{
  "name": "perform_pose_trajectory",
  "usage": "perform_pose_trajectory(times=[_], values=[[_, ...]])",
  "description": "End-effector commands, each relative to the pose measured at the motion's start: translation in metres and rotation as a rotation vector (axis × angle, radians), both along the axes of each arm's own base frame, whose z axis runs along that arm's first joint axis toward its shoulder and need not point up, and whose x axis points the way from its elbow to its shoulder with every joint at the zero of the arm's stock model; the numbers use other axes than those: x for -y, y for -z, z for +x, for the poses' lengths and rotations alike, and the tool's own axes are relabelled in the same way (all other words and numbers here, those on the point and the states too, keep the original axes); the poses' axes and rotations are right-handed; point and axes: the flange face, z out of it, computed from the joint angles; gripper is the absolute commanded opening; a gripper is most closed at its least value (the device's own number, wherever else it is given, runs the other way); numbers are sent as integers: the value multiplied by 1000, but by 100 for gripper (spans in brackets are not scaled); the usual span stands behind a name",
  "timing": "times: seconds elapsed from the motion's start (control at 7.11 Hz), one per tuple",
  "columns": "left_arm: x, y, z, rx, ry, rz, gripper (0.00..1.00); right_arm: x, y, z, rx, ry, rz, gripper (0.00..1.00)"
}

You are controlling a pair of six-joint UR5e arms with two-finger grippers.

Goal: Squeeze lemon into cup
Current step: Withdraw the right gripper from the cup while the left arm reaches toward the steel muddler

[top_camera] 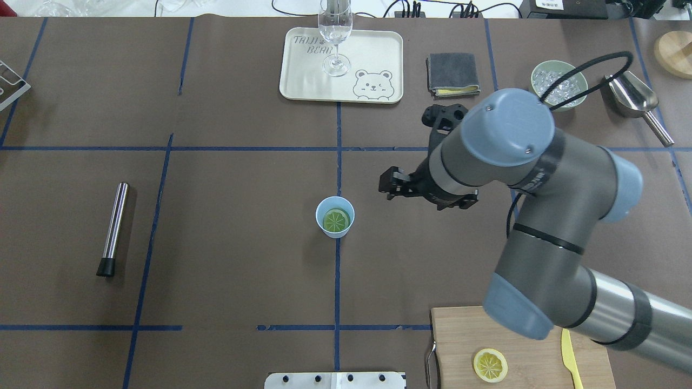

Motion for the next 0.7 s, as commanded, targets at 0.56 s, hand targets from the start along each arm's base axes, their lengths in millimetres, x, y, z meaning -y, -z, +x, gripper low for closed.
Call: perform_pose_trajectory(times=[0.56], values=[[17, 60, 249, 2, 31, -212, 93, 41, -110, 122, -148, 121, 142, 100]])
